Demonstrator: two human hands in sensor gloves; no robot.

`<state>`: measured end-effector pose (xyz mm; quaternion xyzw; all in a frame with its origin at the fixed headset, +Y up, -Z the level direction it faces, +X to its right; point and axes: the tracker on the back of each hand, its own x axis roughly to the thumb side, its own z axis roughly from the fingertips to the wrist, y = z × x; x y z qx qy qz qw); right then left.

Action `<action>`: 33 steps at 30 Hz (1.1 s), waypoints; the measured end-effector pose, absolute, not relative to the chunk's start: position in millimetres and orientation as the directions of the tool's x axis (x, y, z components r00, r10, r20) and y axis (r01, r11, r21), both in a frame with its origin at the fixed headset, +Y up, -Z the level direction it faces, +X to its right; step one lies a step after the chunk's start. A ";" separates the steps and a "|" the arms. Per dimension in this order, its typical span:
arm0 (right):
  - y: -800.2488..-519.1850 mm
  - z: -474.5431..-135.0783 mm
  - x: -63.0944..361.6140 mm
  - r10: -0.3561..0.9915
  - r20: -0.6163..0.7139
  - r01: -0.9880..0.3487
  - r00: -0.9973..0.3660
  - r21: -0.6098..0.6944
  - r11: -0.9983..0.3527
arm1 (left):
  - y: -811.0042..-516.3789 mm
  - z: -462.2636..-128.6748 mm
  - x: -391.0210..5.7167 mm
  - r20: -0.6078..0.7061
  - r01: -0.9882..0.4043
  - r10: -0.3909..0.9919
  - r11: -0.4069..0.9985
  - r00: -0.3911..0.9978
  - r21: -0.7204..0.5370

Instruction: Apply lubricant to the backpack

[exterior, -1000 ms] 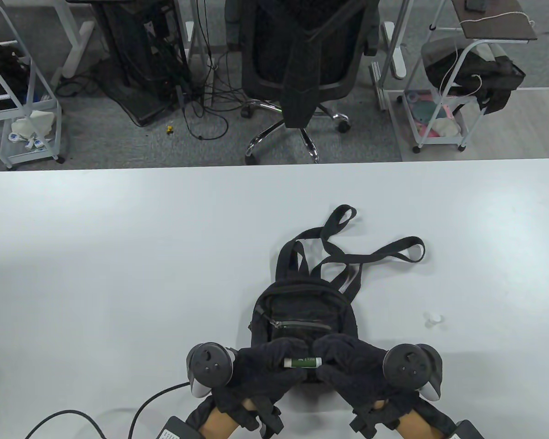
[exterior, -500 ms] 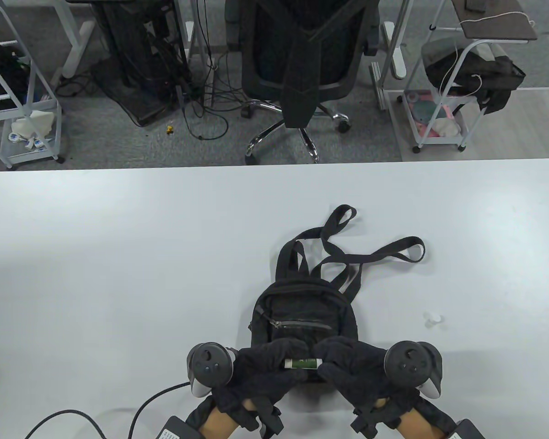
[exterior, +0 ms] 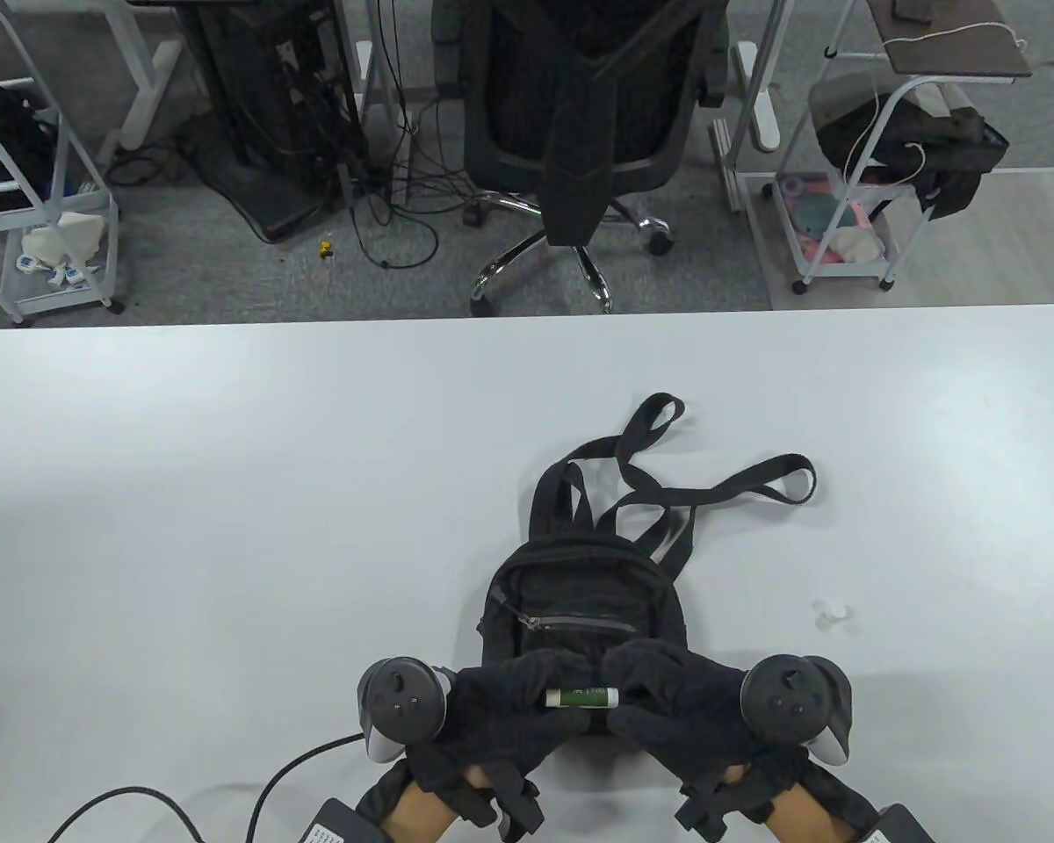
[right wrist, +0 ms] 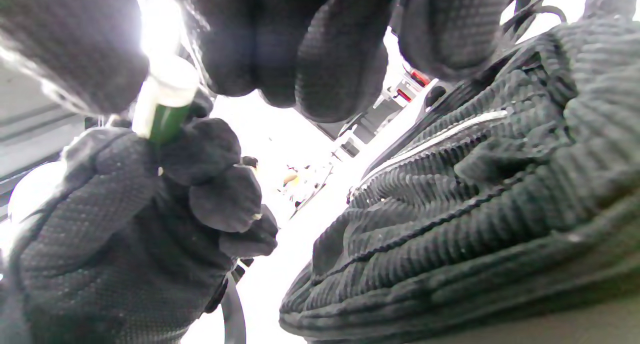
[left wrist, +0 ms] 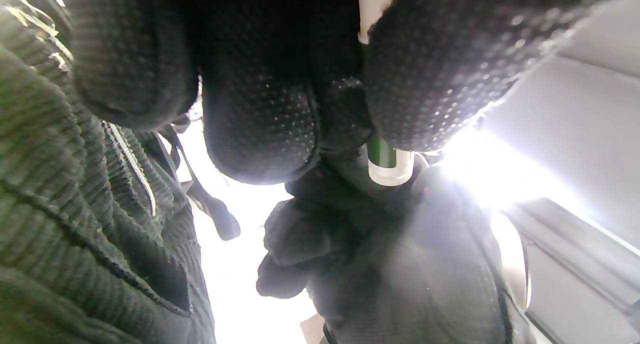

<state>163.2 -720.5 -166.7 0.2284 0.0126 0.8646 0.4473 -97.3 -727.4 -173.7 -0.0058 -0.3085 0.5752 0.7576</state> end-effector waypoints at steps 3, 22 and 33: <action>-720.6 -166.4 162.8 0.774 0.384 -0.763 -0.503 0.224 -0.607 | -728.3 -173.4 -96.3 0.456 -0.866 0.878 0.338 0.148 -0.369; -722.1 -167.3 162.7 0.795 0.366 -0.772 -0.484 0.249 -0.585 | -725.6 -173.3 -98.9 0.464 -0.868 0.872 0.345 0.156 -0.357; -723.1 -167.9 162.8 0.803 0.353 -0.774 -0.480 0.260 -0.577 | -725.7 -173.4 -98.6 0.468 -0.866 0.869 0.350 0.159 -0.356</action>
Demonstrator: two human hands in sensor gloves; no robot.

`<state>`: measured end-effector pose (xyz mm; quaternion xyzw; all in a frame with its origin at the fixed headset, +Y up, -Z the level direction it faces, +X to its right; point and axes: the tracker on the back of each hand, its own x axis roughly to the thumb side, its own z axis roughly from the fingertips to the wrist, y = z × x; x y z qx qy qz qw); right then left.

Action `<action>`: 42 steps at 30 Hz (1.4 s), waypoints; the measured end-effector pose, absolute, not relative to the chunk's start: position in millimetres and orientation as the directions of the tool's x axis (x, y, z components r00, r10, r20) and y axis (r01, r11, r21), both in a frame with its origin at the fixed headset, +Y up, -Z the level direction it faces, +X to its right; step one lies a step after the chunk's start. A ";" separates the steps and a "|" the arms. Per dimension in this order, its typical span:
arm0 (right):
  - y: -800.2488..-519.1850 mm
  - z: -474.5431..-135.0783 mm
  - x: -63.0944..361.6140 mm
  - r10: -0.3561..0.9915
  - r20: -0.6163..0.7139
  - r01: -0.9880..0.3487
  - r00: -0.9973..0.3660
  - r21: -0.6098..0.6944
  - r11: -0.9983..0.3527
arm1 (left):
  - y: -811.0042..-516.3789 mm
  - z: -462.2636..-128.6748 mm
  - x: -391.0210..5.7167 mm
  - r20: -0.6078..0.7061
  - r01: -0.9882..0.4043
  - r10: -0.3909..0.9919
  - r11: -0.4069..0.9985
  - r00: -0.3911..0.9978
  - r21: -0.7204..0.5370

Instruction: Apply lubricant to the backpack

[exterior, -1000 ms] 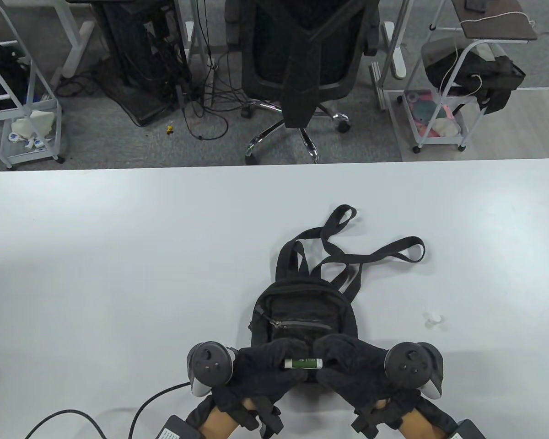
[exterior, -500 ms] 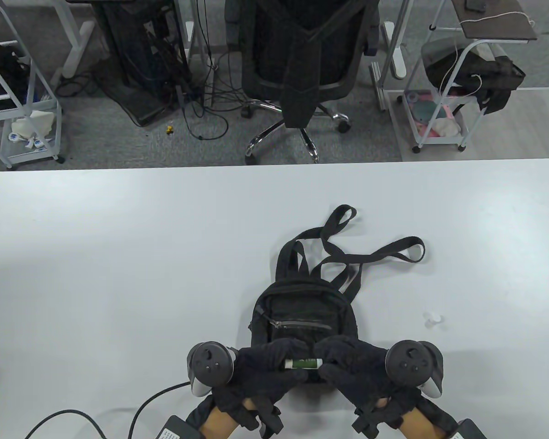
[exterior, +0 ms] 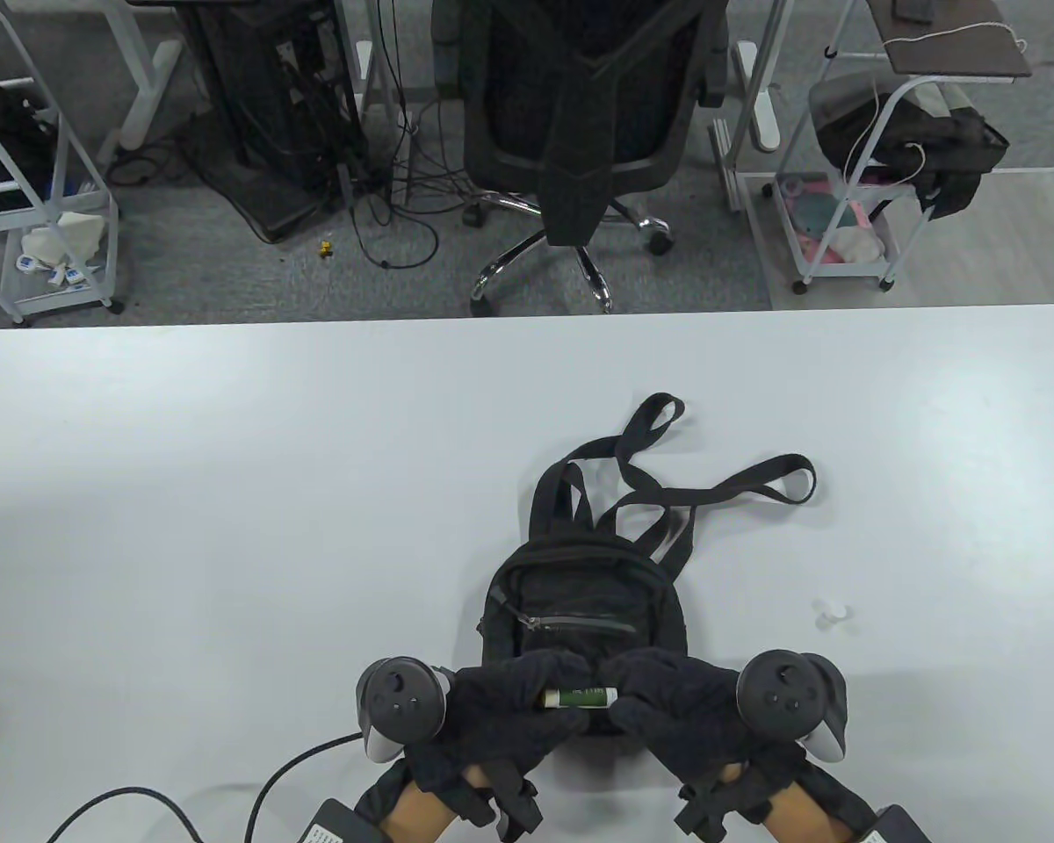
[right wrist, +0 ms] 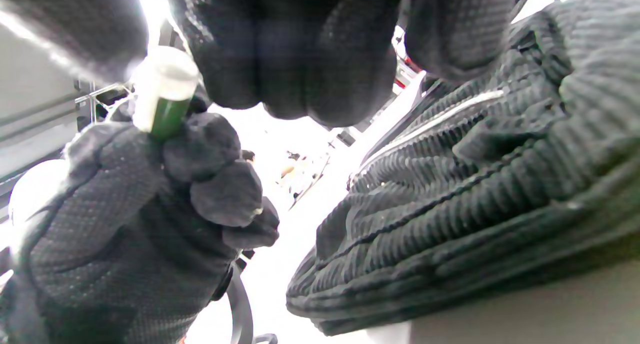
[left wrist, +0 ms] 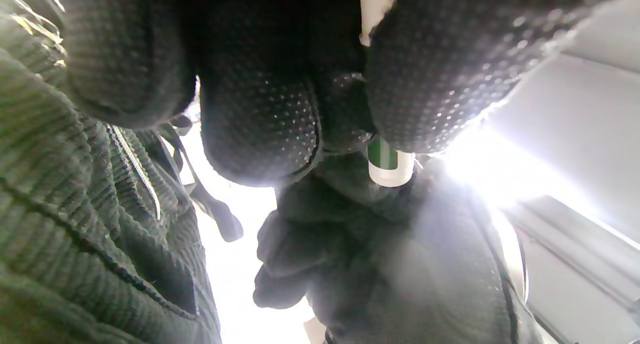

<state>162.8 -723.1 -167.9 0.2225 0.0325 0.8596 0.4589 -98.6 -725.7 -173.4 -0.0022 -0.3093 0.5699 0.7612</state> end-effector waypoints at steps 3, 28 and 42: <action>-719.6 -166.3 163.5 0.794 0.370 -0.776 -0.483 0.241 -0.584 | -725.7 -173.5 -99.2 0.468 -0.868 0.869 0.349 0.159 -0.354; -719.7 -166.8 161.0 0.796 0.369 -0.768 -0.480 0.263 -0.585 | -726.2 -173.5 -99.2 0.474 -0.866 0.866 0.355 0.162 -0.353; -721.4 -167.5 158.7 0.795 0.359 -0.750 -0.490 0.292 -0.594 | -727.8 -172.7 -97.8 0.479 -0.858 0.862 0.366 0.167 -0.359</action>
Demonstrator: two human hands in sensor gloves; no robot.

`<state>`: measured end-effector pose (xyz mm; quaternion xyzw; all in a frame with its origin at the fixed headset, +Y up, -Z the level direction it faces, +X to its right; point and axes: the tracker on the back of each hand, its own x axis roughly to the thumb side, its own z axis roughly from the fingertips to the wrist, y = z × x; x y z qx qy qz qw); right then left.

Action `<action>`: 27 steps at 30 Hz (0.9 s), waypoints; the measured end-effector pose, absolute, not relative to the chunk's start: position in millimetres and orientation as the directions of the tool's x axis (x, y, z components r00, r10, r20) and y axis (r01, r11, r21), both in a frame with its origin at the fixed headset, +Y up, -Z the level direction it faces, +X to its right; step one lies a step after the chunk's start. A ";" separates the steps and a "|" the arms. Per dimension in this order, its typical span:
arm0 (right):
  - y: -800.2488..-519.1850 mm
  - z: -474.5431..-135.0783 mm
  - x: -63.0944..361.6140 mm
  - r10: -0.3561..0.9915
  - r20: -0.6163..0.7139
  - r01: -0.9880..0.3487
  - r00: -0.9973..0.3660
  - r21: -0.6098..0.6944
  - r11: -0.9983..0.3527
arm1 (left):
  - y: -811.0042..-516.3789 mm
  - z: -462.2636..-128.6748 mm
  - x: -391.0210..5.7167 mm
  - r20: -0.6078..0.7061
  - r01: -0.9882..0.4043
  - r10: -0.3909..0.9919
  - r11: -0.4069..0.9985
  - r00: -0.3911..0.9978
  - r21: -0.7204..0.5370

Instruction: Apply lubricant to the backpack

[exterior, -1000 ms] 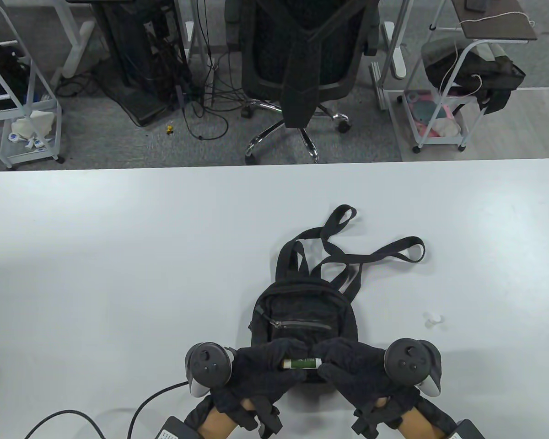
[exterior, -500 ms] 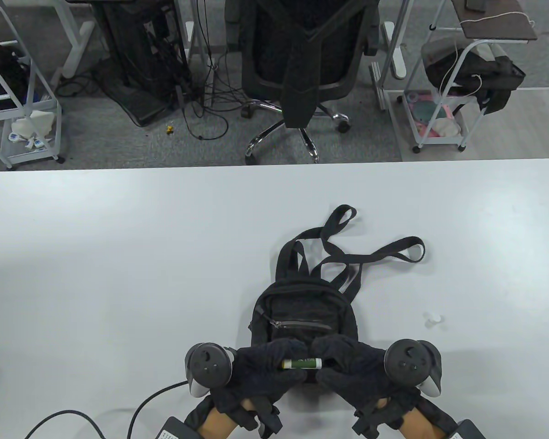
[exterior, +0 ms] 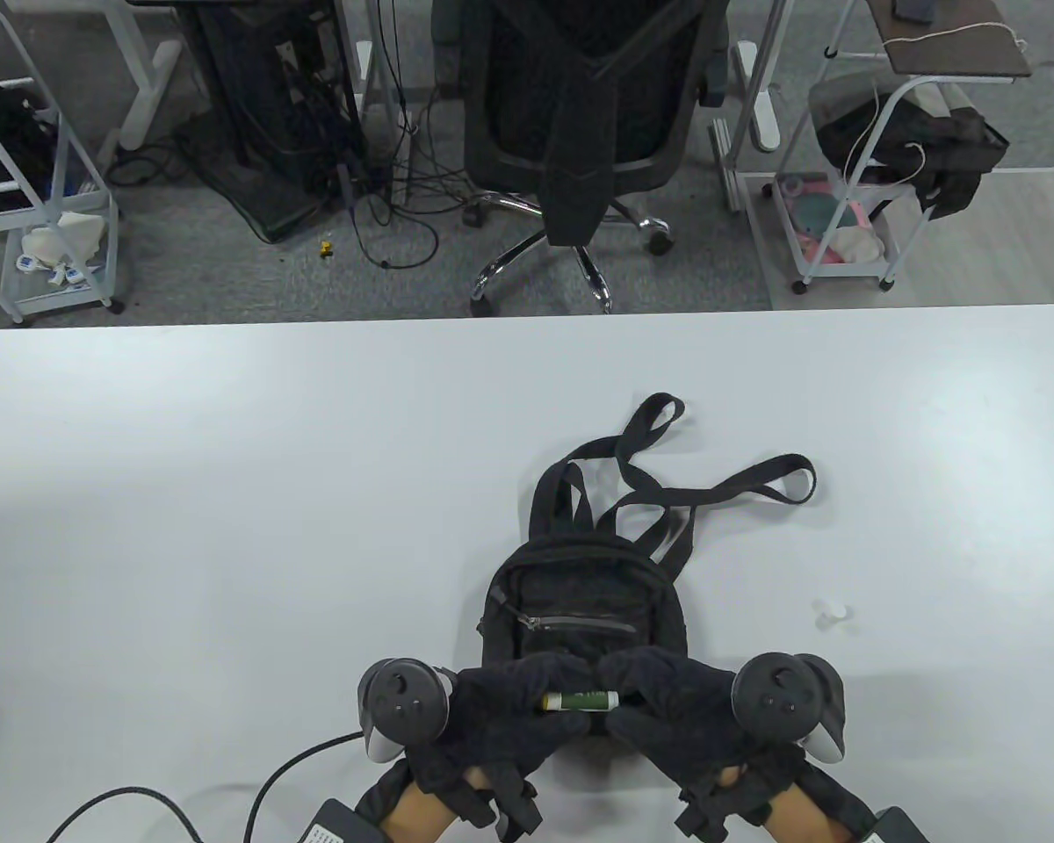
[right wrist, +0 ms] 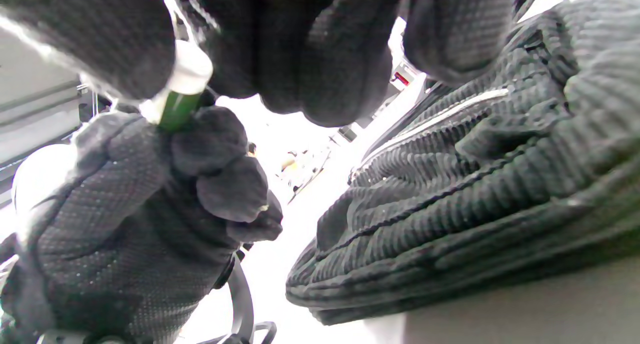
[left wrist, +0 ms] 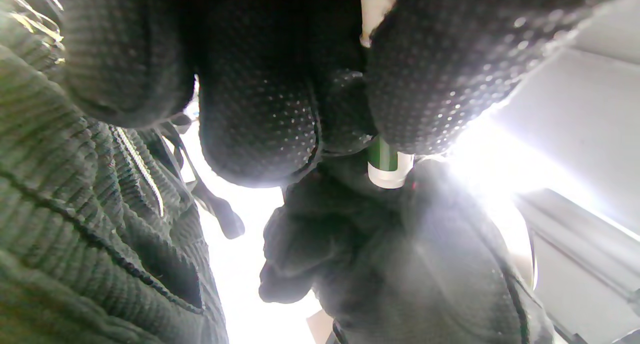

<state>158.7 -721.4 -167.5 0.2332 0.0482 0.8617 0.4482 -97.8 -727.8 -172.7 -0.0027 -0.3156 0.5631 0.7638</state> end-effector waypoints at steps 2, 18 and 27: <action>-722.7 -168.3 160.2 0.812 0.344 -0.760 -0.472 0.309 -0.572 | -726.9 -171.9 -97.3 0.487 -0.857 0.857 0.371 0.169 -0.357; -719.8 -166.6 157.9 0.794 0.351 -0.758 -0.496 0.271 -0.593 | -720.3 -167.2 -97.0 0.536 -0.860 0.822 0.404 0.191 -0.312; -701.6 -159.4 152.1 0.776 0.402 -0.822 -0.486 0.092 -0.563 | -714.9 -162.7 -96.5 0.553 -0.867 0.802 0.425 0.227 -0.261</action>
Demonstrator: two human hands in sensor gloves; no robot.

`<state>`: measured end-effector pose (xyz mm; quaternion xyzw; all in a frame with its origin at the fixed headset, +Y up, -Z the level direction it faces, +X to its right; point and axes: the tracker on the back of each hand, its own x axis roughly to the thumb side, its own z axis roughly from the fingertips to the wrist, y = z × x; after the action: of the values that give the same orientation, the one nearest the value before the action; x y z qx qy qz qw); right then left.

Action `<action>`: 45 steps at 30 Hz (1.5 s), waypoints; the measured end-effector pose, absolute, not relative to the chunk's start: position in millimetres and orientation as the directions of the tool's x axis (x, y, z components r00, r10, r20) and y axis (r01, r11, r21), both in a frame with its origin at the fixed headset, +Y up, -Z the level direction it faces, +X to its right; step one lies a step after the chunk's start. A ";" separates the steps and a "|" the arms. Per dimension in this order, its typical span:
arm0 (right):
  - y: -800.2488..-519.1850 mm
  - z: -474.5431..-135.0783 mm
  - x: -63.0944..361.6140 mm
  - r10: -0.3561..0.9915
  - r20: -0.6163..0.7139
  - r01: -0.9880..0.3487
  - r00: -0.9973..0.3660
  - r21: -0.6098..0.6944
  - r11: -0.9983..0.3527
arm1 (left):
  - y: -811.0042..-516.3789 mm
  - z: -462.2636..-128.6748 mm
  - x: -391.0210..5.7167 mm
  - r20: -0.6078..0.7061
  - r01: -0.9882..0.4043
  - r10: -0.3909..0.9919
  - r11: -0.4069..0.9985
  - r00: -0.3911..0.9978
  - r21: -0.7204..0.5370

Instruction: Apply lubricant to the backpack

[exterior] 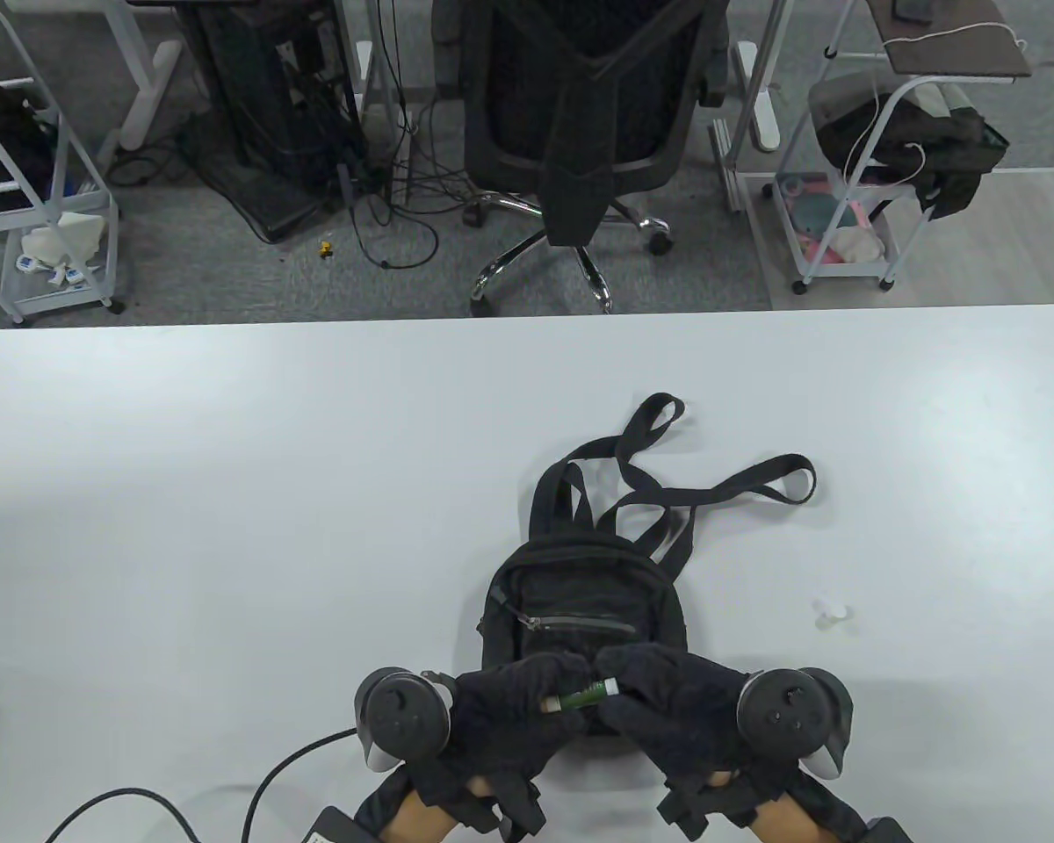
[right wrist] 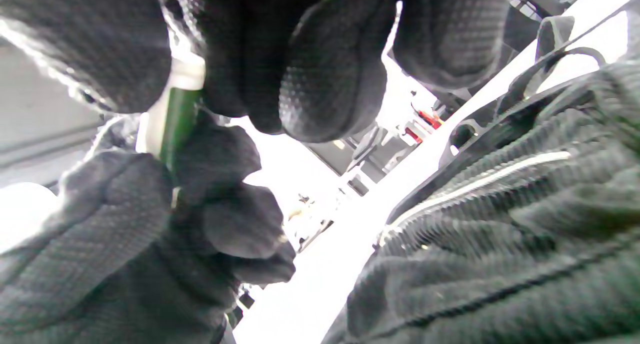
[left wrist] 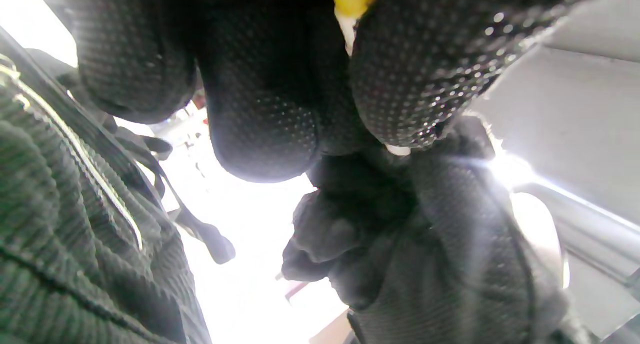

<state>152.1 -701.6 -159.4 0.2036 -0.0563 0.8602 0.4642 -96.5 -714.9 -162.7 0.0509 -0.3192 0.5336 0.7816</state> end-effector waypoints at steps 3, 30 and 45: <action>-696.2 -159.9 144.9 0.786 0.397 -0.831 -0.474 0.094 -0.549 | -713.6 -159.3 -97.6 0.544 -0.893 0.808 0.395 0.225 -0.218; -714.6 -217.1 183.2 0.526 0.181 -0.549 -0.831 -0.116 -0.828 | -767.3 -202.5 -112.6 0.299 -0.476 0.533 0.845 0.792 -0.244; -726.7 -220.6 180.3 0.477 0.141 -0.492 -0.868 -0.096 -0.866 | -768.6 -201.7 -106.4 0.302 -0.425 0.492 0.866 0.816 -0.263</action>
<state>180.3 -726.7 -220.6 0.0563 -0.0644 0.9642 0.2511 -106.4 -768.6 -201.7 -0.0922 -0.1830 0.2418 0.9484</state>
